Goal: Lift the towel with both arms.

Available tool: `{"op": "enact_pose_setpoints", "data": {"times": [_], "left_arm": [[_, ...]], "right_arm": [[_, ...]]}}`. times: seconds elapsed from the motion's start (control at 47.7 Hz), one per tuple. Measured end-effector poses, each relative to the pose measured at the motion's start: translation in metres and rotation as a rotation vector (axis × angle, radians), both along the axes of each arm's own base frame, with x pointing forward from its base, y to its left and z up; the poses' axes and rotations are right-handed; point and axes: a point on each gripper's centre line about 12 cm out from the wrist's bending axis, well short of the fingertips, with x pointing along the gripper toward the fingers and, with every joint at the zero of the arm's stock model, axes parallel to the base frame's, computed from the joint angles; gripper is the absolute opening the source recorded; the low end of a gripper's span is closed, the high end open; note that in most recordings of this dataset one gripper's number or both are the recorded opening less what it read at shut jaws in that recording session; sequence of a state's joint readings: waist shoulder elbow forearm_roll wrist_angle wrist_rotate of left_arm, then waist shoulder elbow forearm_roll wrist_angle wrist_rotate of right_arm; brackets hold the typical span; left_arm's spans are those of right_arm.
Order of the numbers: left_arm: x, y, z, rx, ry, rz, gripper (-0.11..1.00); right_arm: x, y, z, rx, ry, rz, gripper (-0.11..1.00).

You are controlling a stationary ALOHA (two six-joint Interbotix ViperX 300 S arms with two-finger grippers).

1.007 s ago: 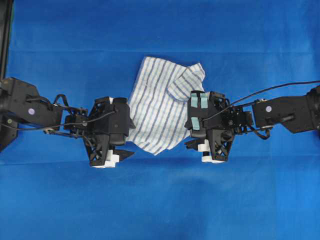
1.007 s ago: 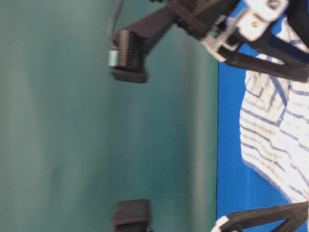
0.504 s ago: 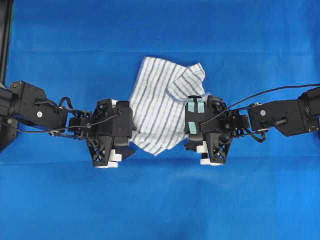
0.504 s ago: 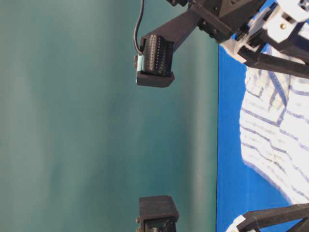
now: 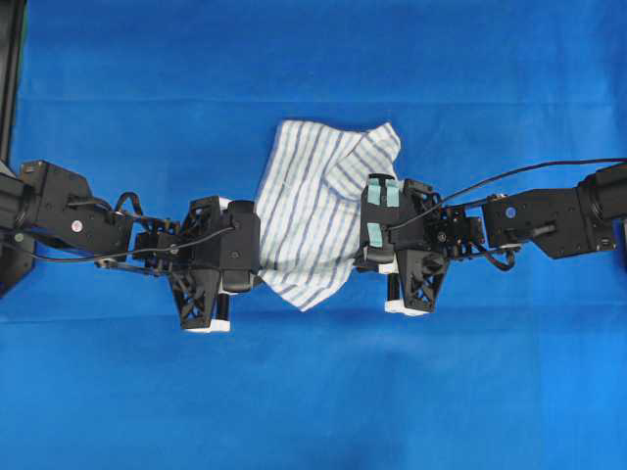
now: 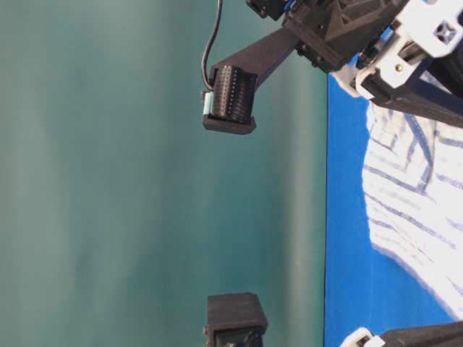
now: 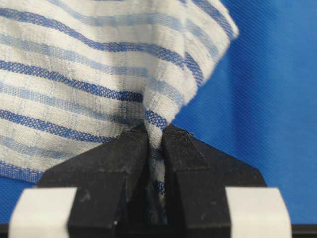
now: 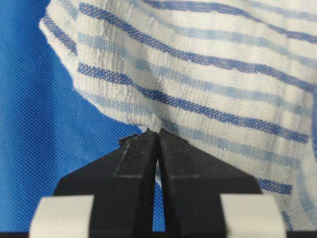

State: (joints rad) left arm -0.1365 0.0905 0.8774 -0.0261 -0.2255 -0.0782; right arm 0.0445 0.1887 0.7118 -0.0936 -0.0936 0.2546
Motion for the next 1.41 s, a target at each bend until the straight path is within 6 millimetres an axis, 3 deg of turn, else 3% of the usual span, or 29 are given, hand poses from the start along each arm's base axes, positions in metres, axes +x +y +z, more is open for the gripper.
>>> {"op": "enact_pose_setpoints", "data": {"times": [0.189,0.525,0.713,0.944,1.238,1.406], "left_arm": [[-0.001,-0.001,0.03,-0.006,-0.039,-0.005,0.03],[-0.003,0.009,0.116,-0.022,-0.121,0.024,0.03],[-0.01,0.013,0.181,-0.032,-0.211,0.029,0.03],[-0.032,0.023,0.262,-0.038,-0.331,0.048,0.03],[-0.054,0.046,0.326,-0.023,-0.44,0.113,0.03],[-0.059,0.049,0.357,-0.024,-0.514,0.125,0.03]], "right_arm": [[0.003,0.0,0.018,0.006,-0.032,-0.008,0.01],[-0.004,-0.003,0.132,-0.004,-0.176,-0.019,0.01],[-0.015,-0.006,0.194,-0.031,-0.24,-0.022,0.01],[-0.027,-0.012,0.265,-0.09,-0.309,-0.03,0.01],[-0.034,-0.018,0.331,-0.142,-0.364,-0.052,0.01],[-0.037,-0.02,0.357,-0.16,-0.405,-0.062,0.01]]}}
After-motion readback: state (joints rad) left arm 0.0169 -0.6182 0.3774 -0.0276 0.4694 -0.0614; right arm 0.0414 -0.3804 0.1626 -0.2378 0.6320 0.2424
